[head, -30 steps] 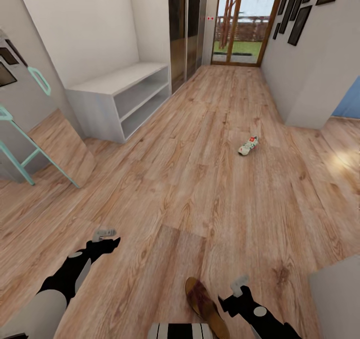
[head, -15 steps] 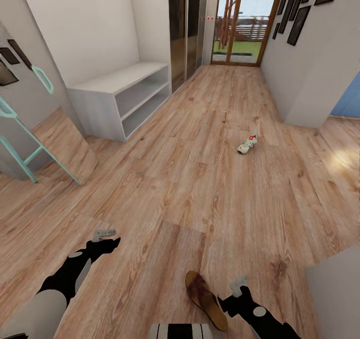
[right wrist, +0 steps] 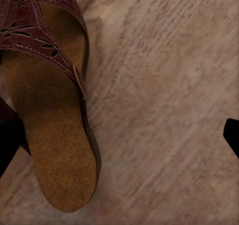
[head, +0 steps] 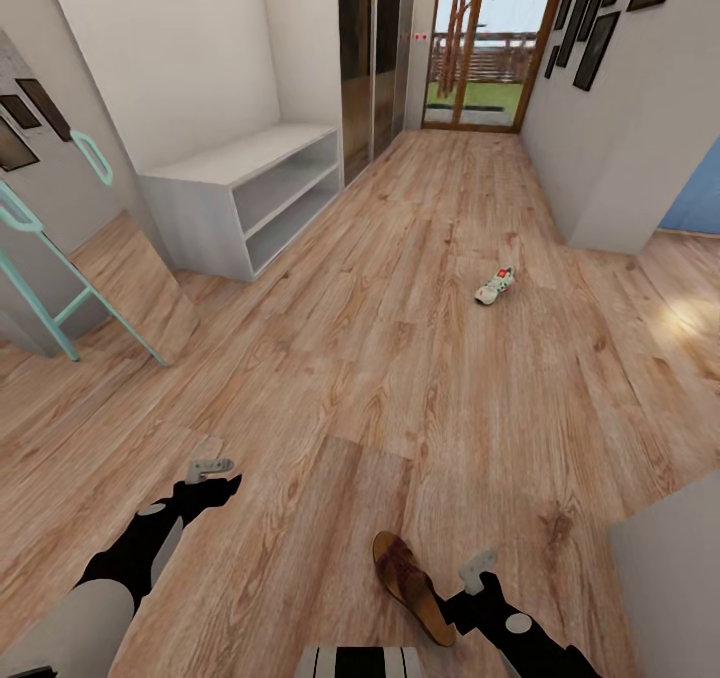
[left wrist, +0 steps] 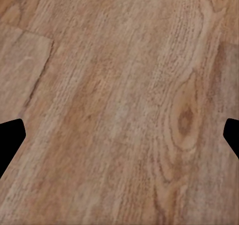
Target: Pick up the two gym shoes and the two sandals from the corridor floor and place them onto the hallstand (shoe rack) in the corridor, making sure they are on the rack and not on the floor. Arrange them so the two gym shoes are next to each other and the two sandals are next to each other.
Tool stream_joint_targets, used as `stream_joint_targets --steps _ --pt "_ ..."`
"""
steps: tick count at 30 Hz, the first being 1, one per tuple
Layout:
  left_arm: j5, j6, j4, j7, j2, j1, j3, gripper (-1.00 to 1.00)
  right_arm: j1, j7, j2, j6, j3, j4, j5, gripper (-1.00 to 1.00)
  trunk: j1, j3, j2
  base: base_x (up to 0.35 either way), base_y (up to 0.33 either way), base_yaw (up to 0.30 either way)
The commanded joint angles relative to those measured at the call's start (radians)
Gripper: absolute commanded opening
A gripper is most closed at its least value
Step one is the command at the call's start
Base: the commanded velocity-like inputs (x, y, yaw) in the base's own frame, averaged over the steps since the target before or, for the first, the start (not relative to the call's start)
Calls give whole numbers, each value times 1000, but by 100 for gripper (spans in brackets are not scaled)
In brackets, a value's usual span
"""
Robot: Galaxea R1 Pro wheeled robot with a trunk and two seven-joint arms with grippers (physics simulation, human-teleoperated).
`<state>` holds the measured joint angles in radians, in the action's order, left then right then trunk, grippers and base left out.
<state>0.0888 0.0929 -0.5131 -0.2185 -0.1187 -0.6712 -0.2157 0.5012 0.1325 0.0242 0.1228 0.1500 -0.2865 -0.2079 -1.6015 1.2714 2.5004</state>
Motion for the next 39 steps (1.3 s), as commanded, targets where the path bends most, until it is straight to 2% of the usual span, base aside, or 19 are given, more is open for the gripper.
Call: stream_joint_targets --steps 1,4,6,26,36,39 --pt "9 6 -2 -9 1 0 -8 100 0 2 0 3 0 0 -7 100 0 1 0 -4 1 0" --pt "9 6 -2 -10 2 -1 -8 100 0 2 -1 3 0 0 -7 100 0 1 0 -2 1 0" --pt "9 7 -2 -10 2 -2 -8 100 0 2 -1 3 0 0 -7 100 -1 10 1 -1 0 2" --pt "9 7 -2 -10 0 -4 -8 100 0 1 -1 0 -1 0 -7 100 -10 115 5 0 0 78" --pt "9 8 -2 -10 -3 -3 -8 100 0 1 -1 0 -1 -2 -7 100 -10 124 5 0 0 67" --pt "8 8 -2 -10 -3 -3 -8 100 0 1 -1 0 -1 -2 -7 100 -11 136 6 0 0 8"
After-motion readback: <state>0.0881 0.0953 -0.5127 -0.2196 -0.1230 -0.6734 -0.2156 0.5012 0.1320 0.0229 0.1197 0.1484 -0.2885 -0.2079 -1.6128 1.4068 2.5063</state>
